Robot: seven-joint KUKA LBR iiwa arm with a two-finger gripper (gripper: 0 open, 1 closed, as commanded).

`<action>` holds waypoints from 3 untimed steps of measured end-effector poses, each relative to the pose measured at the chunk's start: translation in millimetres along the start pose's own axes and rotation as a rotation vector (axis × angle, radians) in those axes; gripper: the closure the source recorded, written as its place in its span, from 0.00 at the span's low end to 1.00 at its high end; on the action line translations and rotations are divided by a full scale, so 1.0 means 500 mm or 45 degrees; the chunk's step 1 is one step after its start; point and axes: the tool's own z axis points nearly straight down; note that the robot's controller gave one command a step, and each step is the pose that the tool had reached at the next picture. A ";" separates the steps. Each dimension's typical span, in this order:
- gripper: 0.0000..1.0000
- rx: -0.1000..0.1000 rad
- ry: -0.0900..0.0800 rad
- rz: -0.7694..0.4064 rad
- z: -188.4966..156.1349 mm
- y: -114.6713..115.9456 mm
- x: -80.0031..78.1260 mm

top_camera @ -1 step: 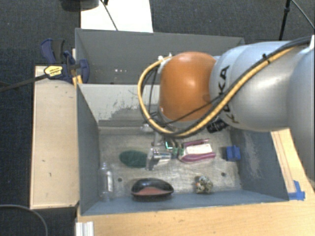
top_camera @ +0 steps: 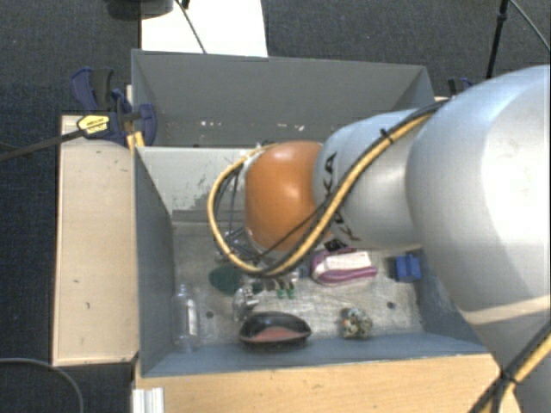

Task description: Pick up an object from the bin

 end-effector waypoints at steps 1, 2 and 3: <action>1.00 0.000 0.001 0.011 -0.004 -0.001 0.000; 1.00 0.000 -0.006 0.031 -0.209 0.002 -0.018; 1.00 0.005 -0.001 -0.358 -0.356 -0.155 0.035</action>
Offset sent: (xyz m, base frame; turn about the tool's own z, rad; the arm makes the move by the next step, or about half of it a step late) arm 0.0000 0.0000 0.0000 0.0000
